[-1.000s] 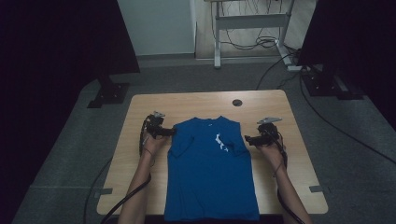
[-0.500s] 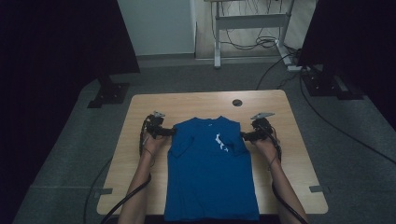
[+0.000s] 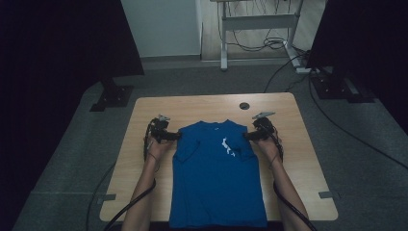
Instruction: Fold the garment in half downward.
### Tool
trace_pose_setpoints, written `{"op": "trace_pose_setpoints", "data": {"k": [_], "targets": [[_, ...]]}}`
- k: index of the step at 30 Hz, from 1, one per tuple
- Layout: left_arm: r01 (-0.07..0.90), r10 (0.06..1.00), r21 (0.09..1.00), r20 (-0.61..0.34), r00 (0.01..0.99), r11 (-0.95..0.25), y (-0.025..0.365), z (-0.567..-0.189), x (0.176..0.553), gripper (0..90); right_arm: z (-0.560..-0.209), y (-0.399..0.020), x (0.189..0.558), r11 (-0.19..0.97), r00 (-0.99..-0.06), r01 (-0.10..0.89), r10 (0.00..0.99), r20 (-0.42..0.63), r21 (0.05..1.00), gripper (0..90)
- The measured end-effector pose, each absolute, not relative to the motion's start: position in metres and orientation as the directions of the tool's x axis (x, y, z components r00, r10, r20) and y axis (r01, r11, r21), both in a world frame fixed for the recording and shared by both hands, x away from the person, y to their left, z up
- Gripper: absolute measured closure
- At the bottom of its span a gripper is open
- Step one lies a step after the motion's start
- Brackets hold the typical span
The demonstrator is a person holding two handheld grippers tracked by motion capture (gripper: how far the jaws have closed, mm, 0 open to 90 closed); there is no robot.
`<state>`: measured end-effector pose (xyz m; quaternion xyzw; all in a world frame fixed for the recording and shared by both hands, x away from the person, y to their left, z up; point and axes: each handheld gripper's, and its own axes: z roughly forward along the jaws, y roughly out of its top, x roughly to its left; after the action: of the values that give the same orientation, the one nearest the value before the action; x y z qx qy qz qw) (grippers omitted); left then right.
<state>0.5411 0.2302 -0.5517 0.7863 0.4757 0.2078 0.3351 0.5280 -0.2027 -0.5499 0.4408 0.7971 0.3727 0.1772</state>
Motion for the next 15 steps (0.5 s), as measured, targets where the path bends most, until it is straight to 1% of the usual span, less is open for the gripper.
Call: {"op": "trace_pose_setpoints", "data": {"k": [8,12,15], "targets": [[0.607,0.887,0.726,0.008,0.463,-0.323,0.2302,-0.5516,0.5408,6.8,-0.5553,-0.2024,0.5347,0.340,-0.569,0.574,0.820,0.064,0.745,20.3],[0.603,0.885,0.730,0.007,0.466,-0.323,0.2300,-0.5515,0.5399,7.9,-0.5560,-0.2016,0.5336,0.348,-0.578,0.559,0.814,0.052,0.753,26.0],[0.595,0.881,0.736,0.005,0.473,-0.324,0.2294,-0.5511,0.5376,12.1,-0.5562,-0.1993,0.5315,0.353,-0.585,0.546,0.810,0.044,0.760,33.0]]}}
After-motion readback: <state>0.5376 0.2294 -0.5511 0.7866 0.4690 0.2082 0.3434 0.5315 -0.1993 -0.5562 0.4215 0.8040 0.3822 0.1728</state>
